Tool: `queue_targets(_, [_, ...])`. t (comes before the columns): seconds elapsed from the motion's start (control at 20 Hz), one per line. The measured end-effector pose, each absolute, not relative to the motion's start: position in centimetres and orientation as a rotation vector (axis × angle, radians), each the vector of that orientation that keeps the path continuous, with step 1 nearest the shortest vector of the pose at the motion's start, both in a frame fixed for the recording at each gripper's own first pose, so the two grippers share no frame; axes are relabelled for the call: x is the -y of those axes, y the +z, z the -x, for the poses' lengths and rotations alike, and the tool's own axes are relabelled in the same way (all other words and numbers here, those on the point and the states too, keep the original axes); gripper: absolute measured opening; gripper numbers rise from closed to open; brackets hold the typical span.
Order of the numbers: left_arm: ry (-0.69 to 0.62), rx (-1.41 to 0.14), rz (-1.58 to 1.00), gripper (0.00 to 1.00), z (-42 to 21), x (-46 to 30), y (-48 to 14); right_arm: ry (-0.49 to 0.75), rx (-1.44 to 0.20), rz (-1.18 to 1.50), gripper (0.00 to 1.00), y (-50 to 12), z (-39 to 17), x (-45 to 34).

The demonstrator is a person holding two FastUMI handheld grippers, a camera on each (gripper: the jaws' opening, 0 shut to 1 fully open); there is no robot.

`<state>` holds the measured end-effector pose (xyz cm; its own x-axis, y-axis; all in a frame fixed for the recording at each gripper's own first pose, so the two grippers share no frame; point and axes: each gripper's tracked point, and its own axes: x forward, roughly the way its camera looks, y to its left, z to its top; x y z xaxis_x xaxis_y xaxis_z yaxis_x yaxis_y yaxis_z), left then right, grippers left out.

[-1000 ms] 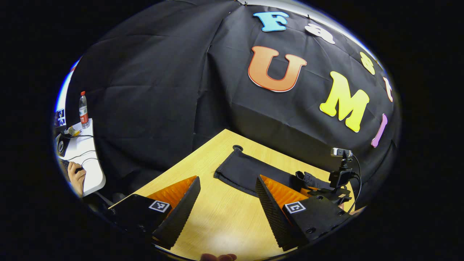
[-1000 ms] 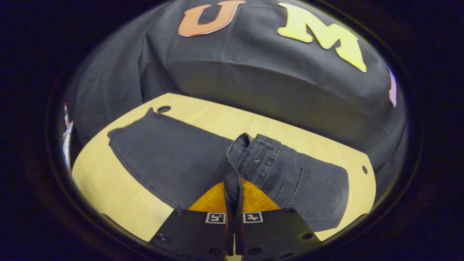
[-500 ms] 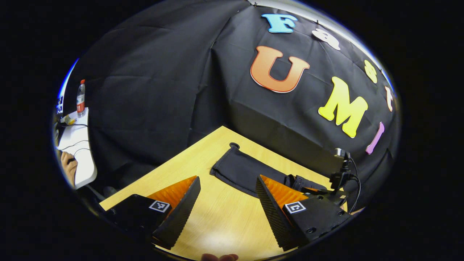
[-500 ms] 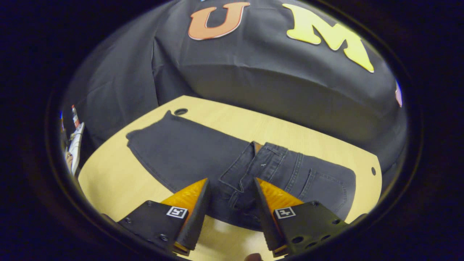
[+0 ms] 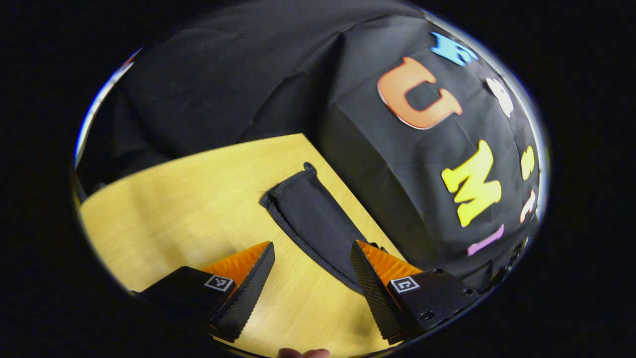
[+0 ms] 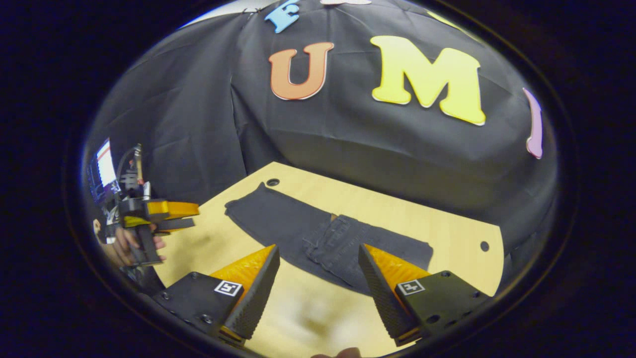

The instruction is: Grasp the waist and the cuffs of the jeans and fold them to make the two legs overlap; first hold the waist and fold one-third of the jeans toward the cuffs, then hold the cuffs and fold the remaining one-third in the same direction to finish folding.

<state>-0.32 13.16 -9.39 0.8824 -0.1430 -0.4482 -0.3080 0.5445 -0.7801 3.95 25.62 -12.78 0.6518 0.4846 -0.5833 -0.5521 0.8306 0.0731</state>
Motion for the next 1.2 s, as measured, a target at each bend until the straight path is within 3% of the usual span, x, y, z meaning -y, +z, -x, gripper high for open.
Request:
queue_targets(0.3, [0.187,-0.532,1.185,0.99,-5.2,-15.2,-14.8,0.430,-0.611,0.111,0.97,-10.6,-3.2,-17.2])
queue_targets(0.5, [0.246,-0.454,1.359,1.00,-8.2,-16.2,-15.1,0.316,-0.634,0.044,0.95,-11.1,-2.8,-13.3])
queue_targets(0.85, [0.273,-0.439,1.362,0.96,-10.3,-16.9,-15.3,0.244,-0.693,-0.057,0.95,-12.0,-2.7,-10.5])
queue_targets(1.0, [0.305,-0.445,1.381,0.79,-10.3,-16.9,-16.5,0.248,-0.698,-0.056,0.97,-12.2,-2.2,-10.5])
queue_targets(1.1, [0.331,-0.434,1.422,0.36,-10.8,-16.9,-17.0,0.247,-0.701,-0.042,0.99,-12.5,-1.7,-10.1])
queue_targets(1.2, [0.326,-0.432,1.430,0.23,-11.1,-16.7,-17.2,0.239,-0.705,-0.042,0.97,-12.6,-1.2,-9.5])
